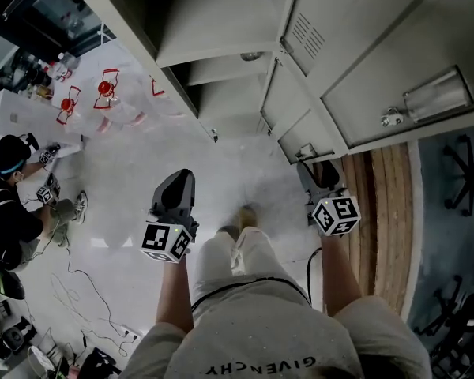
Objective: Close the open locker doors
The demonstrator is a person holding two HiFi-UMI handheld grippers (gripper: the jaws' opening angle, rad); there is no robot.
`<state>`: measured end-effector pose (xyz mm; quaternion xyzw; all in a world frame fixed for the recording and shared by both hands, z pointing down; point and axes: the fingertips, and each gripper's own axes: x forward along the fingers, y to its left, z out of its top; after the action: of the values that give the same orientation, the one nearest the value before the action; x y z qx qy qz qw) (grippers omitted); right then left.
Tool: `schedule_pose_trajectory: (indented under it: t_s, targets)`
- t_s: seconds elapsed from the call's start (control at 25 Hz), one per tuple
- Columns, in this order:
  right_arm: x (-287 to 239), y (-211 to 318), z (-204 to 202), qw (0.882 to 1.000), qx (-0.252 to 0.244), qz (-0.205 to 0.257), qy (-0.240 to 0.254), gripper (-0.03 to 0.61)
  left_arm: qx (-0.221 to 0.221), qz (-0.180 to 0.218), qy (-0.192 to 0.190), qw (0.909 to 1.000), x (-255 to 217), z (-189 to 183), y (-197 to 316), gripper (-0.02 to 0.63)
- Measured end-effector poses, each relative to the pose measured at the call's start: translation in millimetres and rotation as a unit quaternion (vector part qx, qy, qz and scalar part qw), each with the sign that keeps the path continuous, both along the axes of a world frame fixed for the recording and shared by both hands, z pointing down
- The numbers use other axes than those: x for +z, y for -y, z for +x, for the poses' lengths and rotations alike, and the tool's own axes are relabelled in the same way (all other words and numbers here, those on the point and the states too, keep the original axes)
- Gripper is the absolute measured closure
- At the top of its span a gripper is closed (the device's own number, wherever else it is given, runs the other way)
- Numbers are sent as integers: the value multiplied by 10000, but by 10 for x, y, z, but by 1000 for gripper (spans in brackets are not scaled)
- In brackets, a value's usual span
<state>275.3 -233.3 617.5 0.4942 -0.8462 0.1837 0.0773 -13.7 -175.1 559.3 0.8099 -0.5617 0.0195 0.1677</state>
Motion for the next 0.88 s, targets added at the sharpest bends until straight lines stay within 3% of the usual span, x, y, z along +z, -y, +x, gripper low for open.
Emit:
schedule_pose_trajectory:
  t_s: [0.44, 0.88]
  targets:
    - [8, -89, -194, 9996, -136, -10, -235, 349, 117, -14, -127, 9998, 32, -91, 62, 595]
    - [6, -215, -503, 9991, -78, -88, -396, 351, 320, 58, -159, 9993, -65, -334, 164, 595]
